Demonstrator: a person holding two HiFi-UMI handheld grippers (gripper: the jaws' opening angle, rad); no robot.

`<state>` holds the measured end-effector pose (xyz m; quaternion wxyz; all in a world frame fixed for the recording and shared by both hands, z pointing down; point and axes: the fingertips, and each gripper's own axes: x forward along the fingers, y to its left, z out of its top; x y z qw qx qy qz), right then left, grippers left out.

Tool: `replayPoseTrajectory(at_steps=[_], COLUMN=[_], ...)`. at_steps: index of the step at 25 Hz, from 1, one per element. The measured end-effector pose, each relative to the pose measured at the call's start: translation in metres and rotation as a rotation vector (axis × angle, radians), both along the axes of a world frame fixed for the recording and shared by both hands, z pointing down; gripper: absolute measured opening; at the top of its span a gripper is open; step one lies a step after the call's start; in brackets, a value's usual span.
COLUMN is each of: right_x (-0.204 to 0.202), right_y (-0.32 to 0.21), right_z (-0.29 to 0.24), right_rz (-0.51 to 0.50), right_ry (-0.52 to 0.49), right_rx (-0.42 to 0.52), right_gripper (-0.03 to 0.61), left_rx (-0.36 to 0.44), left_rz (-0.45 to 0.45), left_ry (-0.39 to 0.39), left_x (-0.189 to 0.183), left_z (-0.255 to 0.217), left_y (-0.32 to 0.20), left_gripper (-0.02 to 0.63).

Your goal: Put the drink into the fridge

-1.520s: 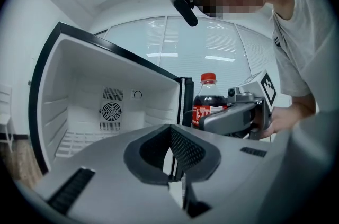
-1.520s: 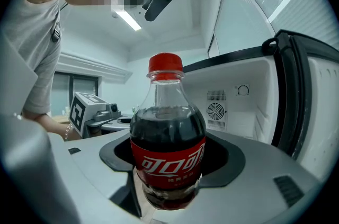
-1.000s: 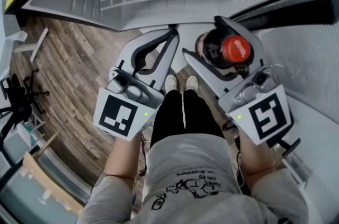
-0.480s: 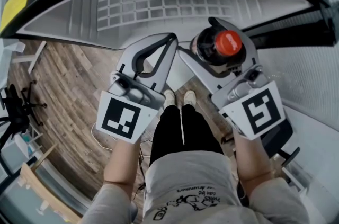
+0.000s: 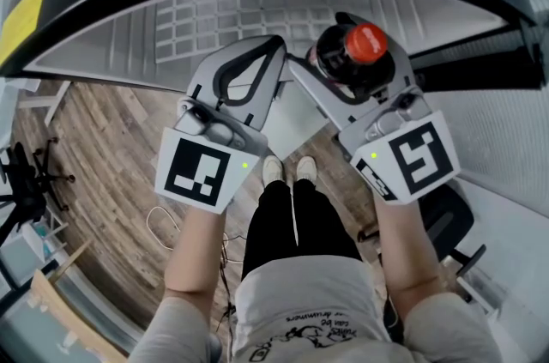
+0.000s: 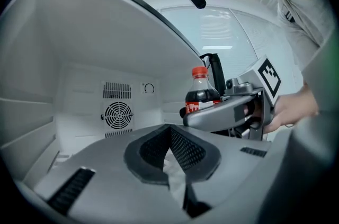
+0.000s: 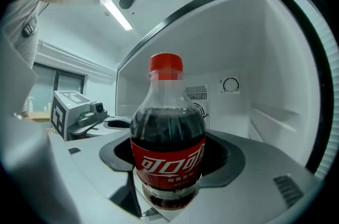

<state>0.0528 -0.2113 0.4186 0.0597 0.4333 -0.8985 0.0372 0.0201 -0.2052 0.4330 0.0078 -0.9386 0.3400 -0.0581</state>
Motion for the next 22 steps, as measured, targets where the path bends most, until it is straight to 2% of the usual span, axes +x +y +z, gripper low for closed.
replayPoseTrajectory(at_steps=[13,22], right_x=[0.0001,0.0028], right_y=[0.0001,-0.0018], right_z=[-0.0056,-0.0005], right_rz=[0.009,0.007], right_ry=[0.032,0.02], right_rx=[0.023,0.028], right_gripper=[0.325,0.325], left_rx=[0.01,-0.001], left_rz=[-0.008,-0.021], left_ry=[-0.015,-0.064], left_x=[0.0024,0.0056], left_z=[-0.0067,-0.0022], left_y=[-0.0011,-0.0033], left_gripper=[0.002,0.002])
